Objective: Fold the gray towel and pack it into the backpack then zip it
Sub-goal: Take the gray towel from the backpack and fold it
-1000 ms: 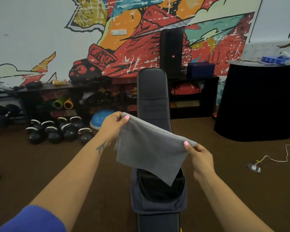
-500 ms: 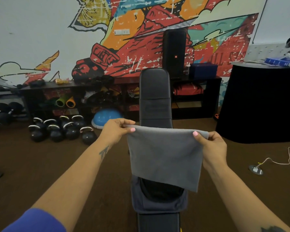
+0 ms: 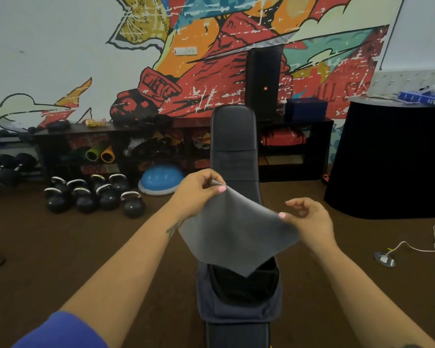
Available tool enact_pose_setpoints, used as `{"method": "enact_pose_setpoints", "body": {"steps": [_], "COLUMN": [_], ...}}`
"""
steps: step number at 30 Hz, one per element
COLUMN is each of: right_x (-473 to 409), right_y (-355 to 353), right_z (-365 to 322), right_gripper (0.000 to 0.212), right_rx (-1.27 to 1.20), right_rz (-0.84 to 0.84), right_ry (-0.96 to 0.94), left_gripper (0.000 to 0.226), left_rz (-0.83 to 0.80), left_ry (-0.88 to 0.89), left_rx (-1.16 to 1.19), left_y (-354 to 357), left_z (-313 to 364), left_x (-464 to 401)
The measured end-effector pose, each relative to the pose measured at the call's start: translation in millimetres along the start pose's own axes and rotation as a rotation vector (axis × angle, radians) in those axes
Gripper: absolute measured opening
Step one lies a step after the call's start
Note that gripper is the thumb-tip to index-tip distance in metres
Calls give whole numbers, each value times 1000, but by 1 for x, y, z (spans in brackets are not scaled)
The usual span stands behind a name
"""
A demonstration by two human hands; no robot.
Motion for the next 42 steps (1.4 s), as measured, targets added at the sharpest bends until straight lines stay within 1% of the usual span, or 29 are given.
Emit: {"method": "enact_pose_setpoints", "body": {"steps": [2, 3, 5, 6, 7, 9, 10, 12, 13, 14, 16, 17, 20, 25, 27, 31, 34, 38, 42], "right_x": [0, 0, 2, 3, 3, -1, -3, -6, -8, -10, -14, -16, -23, -44, -51, -58, -59, -56, -48], "right_y": [15, 25, 44, 51, 57, 65, 66, 68, 68, 66, 62, 61, 52, 19, 4, -17, -23, -25, -23], "right_z": [-20, -34, -60, -70, -77, -85, -87, -90, -92, -95, -100, -104, -112, -115, -108, -86, -67, -44, -30], "right_gripper": [40, 46, 53, 51, 45, 21, 17, 27, 26, 24, 21, 18, 8, 11, 13, 12, 15, 13, 10], "right_rx": [40, 23, -90, -143, -170, -115, -60, 24, 34, 24, -55, -101, -153, -285, -344, -380, -358, -417, -419], "right_rz": [-121, -190, -332, -388, -431, -467, -471, -478, -471, -458, -418, -406, -371, -184, -103, 2, 59, 97, 104], "right_ry": [-80, -139, -221, -239, -247, -260, -275, -297, -306, -318, -331, -331, -338, -291, -246, -178, -112, -23, 32], "left_gripper": [10, 9, 12, 15, 18, 24, 26, 28, 32, 40, 63, 66, 49, 31, 32, 16, 16, 12, 15], "left_rz": [-52, -84, -136, -151, -158, -152, -147, -158, -185, -222, -318, -363, -443, -464, -413, -240, -135, -24, 28], "left_ry": [33, 42, 60, 63, 59, 32, 10, -65, -122, -180, -249, -265, -285, -284, -313, -360, -362, -344, -331], "left_rx": [25, 36, 52, 54, 52, 54, 59, 103, 130, 142, 130, 115, 54, -64, -26, 170, 374, 634, 665], "left_y": [12, 18, 29, 32, 34, 34, 33, 32, 33, 35, 41, 46, 57, 62, 56, 33, 18, 11, 9], "left_z": [10, 13, 17, 17, 15, 11, 7, -3, -10, -16, -27, -31, -39, -55, -64, -74, -77, -74, -74], "left_x": [0, 0, 0, -1, -2, -3, -4, -4, -3, -1, 3, 6, 14, 17, 16, 11, 7, 4, -2]}}
Point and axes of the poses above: each hand's wrist, its own x-axis away from the middle knuckle, its own y-axis out of the palm, z = x × y, the point moved 7 cm from there along -x, towards the middle knuckle, and after that the axes turned 14 degrees about -y, right-handed, at the moved point
